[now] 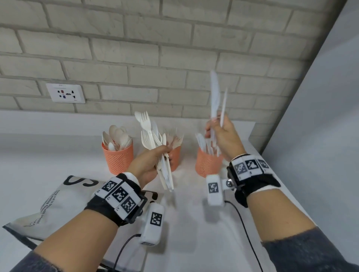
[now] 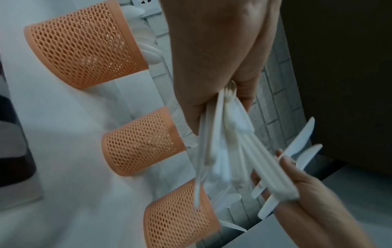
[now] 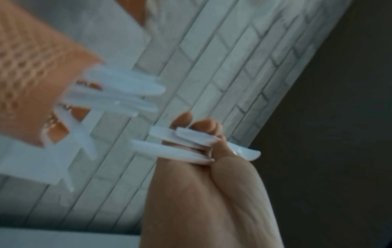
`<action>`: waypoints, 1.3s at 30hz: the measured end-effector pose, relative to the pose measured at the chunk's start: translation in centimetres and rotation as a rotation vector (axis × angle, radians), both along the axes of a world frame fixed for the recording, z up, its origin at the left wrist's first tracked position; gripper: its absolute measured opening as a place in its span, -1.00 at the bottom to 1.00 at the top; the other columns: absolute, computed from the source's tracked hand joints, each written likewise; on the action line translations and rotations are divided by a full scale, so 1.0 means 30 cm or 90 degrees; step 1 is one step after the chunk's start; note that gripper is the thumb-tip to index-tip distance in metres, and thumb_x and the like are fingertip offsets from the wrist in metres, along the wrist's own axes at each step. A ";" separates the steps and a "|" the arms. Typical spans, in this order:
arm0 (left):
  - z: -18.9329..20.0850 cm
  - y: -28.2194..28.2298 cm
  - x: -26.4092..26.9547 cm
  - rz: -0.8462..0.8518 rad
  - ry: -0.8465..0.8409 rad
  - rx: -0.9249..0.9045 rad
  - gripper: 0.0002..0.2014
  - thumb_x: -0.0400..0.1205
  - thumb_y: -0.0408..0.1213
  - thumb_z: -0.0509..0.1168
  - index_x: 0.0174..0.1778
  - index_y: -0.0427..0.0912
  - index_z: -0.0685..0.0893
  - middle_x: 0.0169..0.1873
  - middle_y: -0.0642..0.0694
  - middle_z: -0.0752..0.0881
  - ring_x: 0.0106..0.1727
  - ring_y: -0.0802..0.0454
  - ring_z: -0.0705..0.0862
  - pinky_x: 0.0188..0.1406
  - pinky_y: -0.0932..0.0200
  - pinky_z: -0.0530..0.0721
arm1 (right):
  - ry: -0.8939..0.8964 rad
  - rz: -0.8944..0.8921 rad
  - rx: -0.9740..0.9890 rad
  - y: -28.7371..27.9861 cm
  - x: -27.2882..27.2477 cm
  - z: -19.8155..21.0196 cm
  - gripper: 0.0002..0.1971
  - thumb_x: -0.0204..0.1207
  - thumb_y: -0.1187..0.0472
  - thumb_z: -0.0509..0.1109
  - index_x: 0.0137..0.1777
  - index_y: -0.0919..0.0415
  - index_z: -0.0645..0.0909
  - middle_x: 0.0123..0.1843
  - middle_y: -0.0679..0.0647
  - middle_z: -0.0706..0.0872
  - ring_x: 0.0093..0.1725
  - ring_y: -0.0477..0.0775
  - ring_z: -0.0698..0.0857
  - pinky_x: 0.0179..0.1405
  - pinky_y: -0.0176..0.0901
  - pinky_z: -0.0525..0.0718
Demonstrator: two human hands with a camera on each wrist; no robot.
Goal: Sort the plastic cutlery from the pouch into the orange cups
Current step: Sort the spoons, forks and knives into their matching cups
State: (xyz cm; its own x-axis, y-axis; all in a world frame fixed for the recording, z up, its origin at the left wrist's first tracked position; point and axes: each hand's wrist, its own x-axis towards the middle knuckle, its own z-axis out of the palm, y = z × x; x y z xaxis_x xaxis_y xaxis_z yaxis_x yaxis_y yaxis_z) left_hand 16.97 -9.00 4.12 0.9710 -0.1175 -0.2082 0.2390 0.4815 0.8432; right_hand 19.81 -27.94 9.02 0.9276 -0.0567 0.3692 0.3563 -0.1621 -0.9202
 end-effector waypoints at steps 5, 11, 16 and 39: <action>0.002 -0.002 -0.002 -0.018 -0.020 0.012 -0.88 0.57 -0.49 0.30 -0.06 -0.20 0.60 -0.56 -0.03 0.58 -0.51 0.10 0.58 -0.36 0.19 0.64 | -0.060 -0.137 0.071 -0.061 0.099 -0.028 -0.93 0.65 0.23 0.21 0.05 0.17 0.50 -0.39 0.00 0.43 -0.47 -0.17 0.42 -0.40 -0.39 0.50; 0.005 0.000 -0.007 -0.044 -0.043 0.001 -0.84 0.57 -0.50 0.30 -0.03 -0.16 0.58 -0.51 -0.02 0.55 -0.47 0.10 0.57 -0.28 0.16 0.58 | 0.067 -0.152 0.116 -0.049 0.170 -0.145 -0.76 0.53 0.21 0.41 -0.36 0.20 0.53 -0.49 0.08 0.52 -0.62 -0.18 0.48 -0.53 -0.31 0.52; -0.002 0.029 0.004 -0.048 -0.032 -0.015 -0.78 0.53 -0.51 0.32 0.03 -0.18 0.59 -0.36 -0.07 0.59 -0.43 0.08 0.63 -0.20 0.12 0.60 | 0.060 -0.156 0.055 -0.053 0.191 -0.168 -0.82 0.63 0.22 0.25 -0.23 0.17 0.52 -0.41 0.08 0.57 -0.44 -0.07 0.54 -0.46 -0.48 0.54; 0.008 0.005 -0.031 -0.098 -0.119 0.025 -0.75 0.61 -0.60 0.15 0.10 -0.30 0.64 -0.24 -0.08 0.81 -0.24 0.09 0.79 -0.17 0.21 0.78 | -0.020 0.126 -0.285 0.200 -0.055 -0.040 -0.94 0.45 0.35 0.44 -0.15 0.19 0.70 -0.41 -0.01 0.65 -0.36 -0.05 0.64 -0.23 -0.21 0.70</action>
